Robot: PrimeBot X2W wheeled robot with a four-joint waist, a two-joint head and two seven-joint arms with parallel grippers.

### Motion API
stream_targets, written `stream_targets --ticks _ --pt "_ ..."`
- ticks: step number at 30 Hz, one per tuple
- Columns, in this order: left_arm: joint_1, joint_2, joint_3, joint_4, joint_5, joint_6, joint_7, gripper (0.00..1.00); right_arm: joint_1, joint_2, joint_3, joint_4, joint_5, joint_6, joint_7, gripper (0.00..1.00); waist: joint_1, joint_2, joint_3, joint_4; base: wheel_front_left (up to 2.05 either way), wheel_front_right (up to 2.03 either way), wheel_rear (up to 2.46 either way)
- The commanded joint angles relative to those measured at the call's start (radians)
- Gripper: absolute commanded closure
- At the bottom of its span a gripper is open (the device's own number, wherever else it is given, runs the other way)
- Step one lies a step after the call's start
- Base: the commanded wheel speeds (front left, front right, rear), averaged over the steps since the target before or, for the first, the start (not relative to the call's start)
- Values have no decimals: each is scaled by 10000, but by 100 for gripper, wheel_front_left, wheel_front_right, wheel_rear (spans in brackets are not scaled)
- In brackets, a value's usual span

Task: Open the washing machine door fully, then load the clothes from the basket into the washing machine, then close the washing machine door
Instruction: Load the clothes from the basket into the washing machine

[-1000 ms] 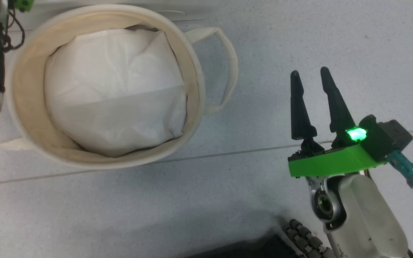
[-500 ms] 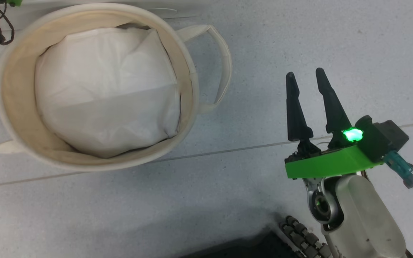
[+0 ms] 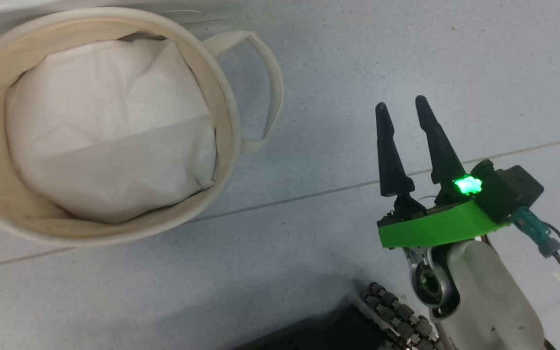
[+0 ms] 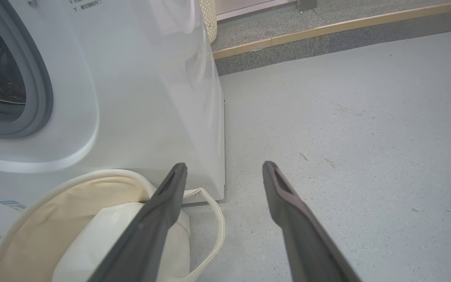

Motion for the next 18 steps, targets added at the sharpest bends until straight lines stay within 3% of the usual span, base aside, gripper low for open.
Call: stream_targets --ticks 1,12,13,14,18 --pt "-300 414 167 -328 -209 134 -149 100 447 -16 253 -319 100 2 -46 0 -1 0 90 -124 0 0 0" --pt "-710 237 -80 -26 -330 -231 101 100 267 -16 643 -497 330 2 -46 0 -1 0 648 -429 0 0 0" --pt "-740 220 -66 -1 -374 -231 135 40 243 -16 670 -503 349 2 -46 0 -1 0 678 -448 0 0 0" --pt "-757 203 -38 23 -434 -239 179 0 230 -16 678 -506 364 2 -46 0 -1 0 695 -455 0 0 0" --pt "-785 141 -17 70 -591 -315 105 0 204 -16 581 -489 384 2 -46 0 -1 0 672 -407 0 0 0"
